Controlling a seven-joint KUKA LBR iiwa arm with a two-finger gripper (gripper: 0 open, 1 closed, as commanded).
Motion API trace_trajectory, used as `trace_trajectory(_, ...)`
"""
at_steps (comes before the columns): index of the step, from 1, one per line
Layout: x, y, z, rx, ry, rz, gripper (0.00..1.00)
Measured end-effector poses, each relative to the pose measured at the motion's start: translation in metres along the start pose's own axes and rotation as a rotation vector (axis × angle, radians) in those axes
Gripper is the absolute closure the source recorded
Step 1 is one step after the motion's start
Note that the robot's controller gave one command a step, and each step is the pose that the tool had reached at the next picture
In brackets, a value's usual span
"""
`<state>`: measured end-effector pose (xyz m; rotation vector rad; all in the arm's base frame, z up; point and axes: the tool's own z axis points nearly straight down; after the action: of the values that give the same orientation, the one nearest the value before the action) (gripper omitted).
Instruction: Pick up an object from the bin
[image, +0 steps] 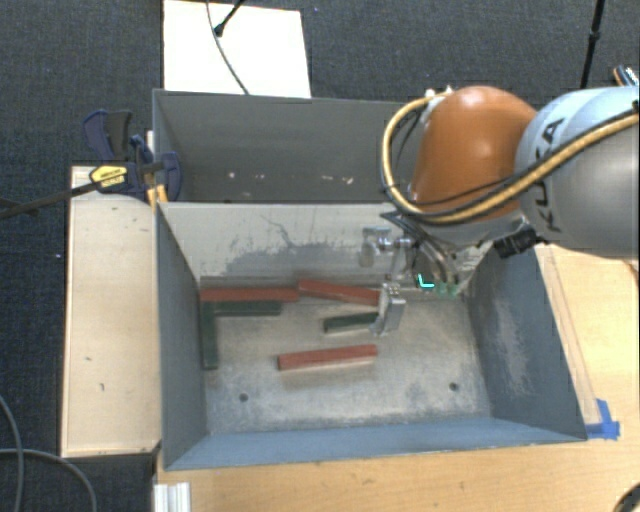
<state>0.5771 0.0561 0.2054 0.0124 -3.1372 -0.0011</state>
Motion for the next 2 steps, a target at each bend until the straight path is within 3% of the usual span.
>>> trace_trajectory(1, 0.0073, 0.0086, 0.1384, 0.0, 0.001, 0.029, 0.0)
trace_trajectory(2, 0.0055, 0.0085, 0.1342, -0.001, -0.005, 0.032, 1.0)
